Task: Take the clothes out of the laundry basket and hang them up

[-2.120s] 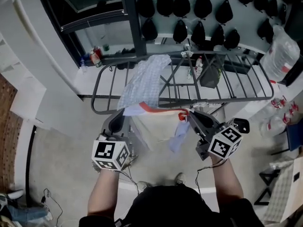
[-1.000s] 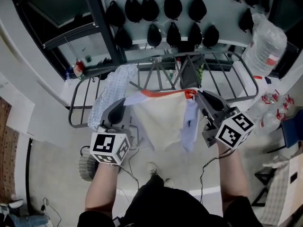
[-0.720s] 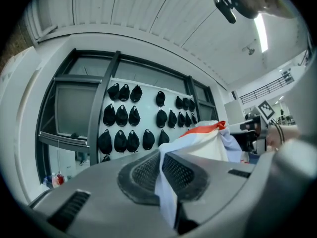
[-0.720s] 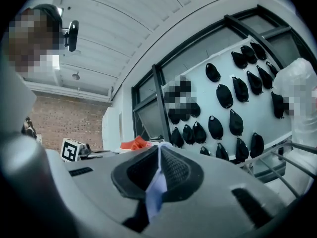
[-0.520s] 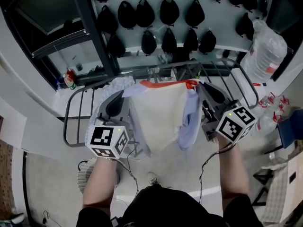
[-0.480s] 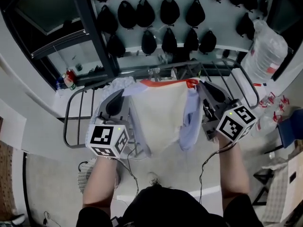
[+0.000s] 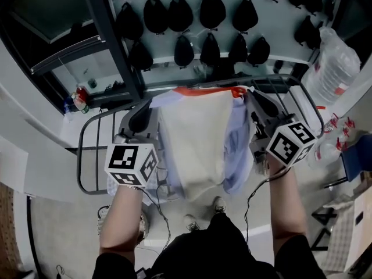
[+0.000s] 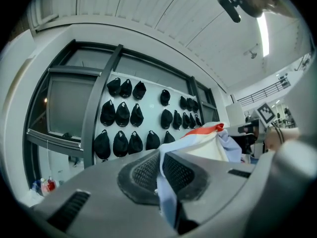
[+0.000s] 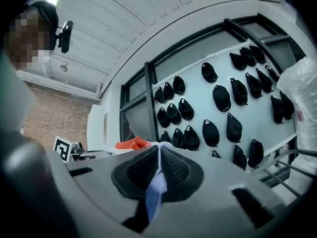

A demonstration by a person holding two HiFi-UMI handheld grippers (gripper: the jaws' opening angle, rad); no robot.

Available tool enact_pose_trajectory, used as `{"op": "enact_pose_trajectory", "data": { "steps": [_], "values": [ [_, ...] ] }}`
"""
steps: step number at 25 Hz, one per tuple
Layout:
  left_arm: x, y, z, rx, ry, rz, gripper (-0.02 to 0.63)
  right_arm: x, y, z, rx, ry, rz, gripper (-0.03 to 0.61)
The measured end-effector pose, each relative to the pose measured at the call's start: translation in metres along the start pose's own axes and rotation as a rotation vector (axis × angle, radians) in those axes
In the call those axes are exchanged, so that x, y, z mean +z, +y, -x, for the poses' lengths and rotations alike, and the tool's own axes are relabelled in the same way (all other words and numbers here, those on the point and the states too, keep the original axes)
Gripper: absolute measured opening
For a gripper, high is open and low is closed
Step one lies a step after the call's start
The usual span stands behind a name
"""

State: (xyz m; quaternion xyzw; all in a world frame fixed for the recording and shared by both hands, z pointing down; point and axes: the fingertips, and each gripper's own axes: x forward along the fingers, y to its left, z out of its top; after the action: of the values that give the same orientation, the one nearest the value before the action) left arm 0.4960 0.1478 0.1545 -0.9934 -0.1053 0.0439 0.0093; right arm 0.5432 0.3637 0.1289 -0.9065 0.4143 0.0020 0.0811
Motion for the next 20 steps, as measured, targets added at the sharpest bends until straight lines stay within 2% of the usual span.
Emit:
{"op": "enact_pose_trajectory", "data": {
  "steps": [10, 20],
  "values": [
    [-0.044, 0.034, -0.053, 0.063, 0.085, 0.013, 0.012, -0.034, -0.047, -0.067, 0.042, 0.061, -0.035, 0.018],
    [-0.128, 0.062, -0.119, 0.151, 0.234, 0.037, 0.014, -0.122, -0.12, -0.136, 0.09, 0.228, -0.117, 0.018]
  ]
}}
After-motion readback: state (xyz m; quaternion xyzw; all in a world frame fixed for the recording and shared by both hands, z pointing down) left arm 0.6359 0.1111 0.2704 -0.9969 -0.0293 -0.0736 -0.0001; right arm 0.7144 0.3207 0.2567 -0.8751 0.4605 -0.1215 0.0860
